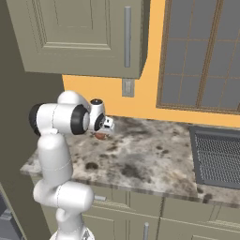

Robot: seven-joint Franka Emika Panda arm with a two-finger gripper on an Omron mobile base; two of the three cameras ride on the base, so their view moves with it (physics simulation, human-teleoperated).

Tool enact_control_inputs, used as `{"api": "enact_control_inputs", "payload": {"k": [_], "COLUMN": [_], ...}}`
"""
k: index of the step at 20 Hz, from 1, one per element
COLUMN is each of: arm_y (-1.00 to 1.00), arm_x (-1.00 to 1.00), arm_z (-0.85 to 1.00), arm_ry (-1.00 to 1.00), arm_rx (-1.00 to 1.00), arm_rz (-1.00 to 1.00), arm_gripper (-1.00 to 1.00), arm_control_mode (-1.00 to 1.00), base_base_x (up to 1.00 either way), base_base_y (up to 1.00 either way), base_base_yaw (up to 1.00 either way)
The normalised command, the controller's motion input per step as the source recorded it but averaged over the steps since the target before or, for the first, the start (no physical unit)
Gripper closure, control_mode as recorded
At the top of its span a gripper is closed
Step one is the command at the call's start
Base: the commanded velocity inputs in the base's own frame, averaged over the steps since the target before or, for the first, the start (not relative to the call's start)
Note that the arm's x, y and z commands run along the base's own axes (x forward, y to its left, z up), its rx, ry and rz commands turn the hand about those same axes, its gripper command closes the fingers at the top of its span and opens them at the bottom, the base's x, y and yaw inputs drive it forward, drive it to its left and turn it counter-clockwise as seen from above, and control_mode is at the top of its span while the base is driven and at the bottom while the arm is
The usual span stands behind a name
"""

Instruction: Place the onion in the correct fridge rack based on whether it is a fruit or vegetable. Finally, close the fridge door.

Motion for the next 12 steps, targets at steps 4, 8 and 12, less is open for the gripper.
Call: {"api": "enact_control_inputs", "payload": {"k": [4,8,12], "arm_y": [0.00,0.00,0.00], "arm_x": [-0.08,-0.21,-0.88], "arm_z": [-0.40,-0.13,0.48], "arm_ry": [0.00,-0.07,-0.30], "arm_rx": [0.00,0.00,0.00], "arm_rz": [0.00,0.00,0.00], "arm_gripper": [1.00,1.00,1.00], "arm_control_mode": [-1.00,-1.00,-1.00], "base_base_x": [0.00,0.00,0.00], "base_base_y": [0.00,0.00,0.00], "base_base_yaw": [0.00,0.00,0.00]}}
